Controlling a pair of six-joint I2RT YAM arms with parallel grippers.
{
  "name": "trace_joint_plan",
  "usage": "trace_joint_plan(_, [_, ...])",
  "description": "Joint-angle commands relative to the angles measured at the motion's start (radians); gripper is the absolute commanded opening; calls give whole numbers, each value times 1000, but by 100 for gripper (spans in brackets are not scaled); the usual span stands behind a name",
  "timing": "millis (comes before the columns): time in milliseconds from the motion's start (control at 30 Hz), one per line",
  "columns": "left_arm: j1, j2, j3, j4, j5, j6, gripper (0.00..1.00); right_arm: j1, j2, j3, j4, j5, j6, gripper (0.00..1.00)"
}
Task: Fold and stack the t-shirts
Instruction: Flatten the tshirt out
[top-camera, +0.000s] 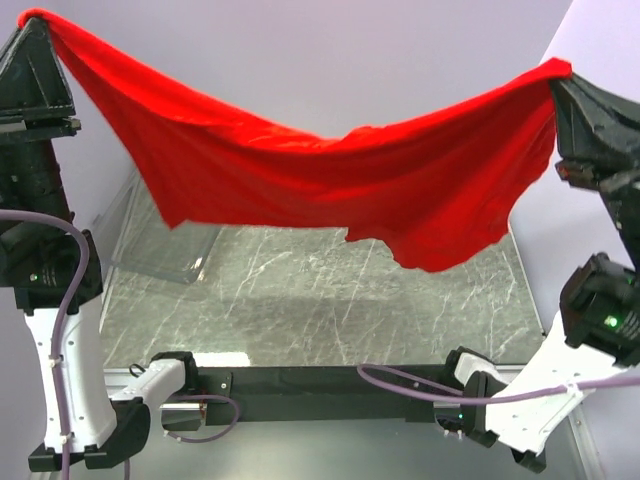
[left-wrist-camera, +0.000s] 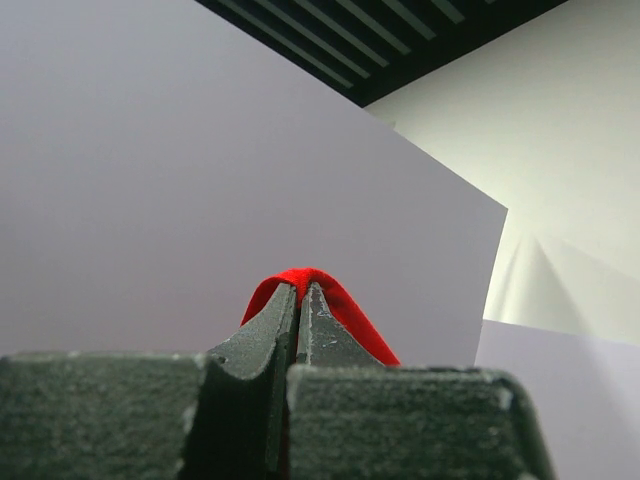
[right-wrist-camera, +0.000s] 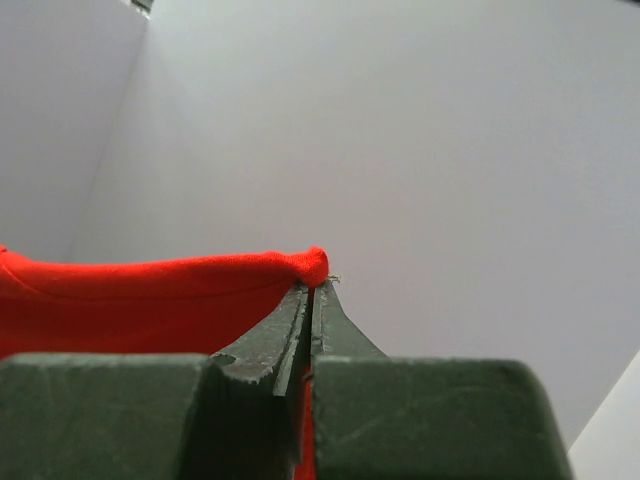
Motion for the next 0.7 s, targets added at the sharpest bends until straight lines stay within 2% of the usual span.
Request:
trace_joint_plan(0, [5,7,5,13,-24,38,1,-18,-7,13,50,18,51,0])
trace_joint_plan(100, [5,21,17,-12,-41,43,1,-24,-4,-5,23,46,42,0])
trace_joint_plan(300, [5,90,-35,-41,-38,-8,1,-24,-7,-178,-13,84,4,0])
trace_joint_plan(433, [5,161,-192,17,8,-54,1,-10,-7,-415,7,78,-33,0])
trace_joint_plan(500, [2,198,-255,57,40,-89,1,33,-13,-511,9,116,-114,0])
trace_joint_plan(533, [-10,240,-315,84,66,-95,1,47,-16,-615,13,139,-136,0])
trace_joint_plan(600, [-27,293,-370,124,95,-91,1,97,-18,-721,59,184,-214,0])
trace_joint_plan(667, [-87,386,-424,154,106,-61,1,137,-12,-890,113,242,-277,0])
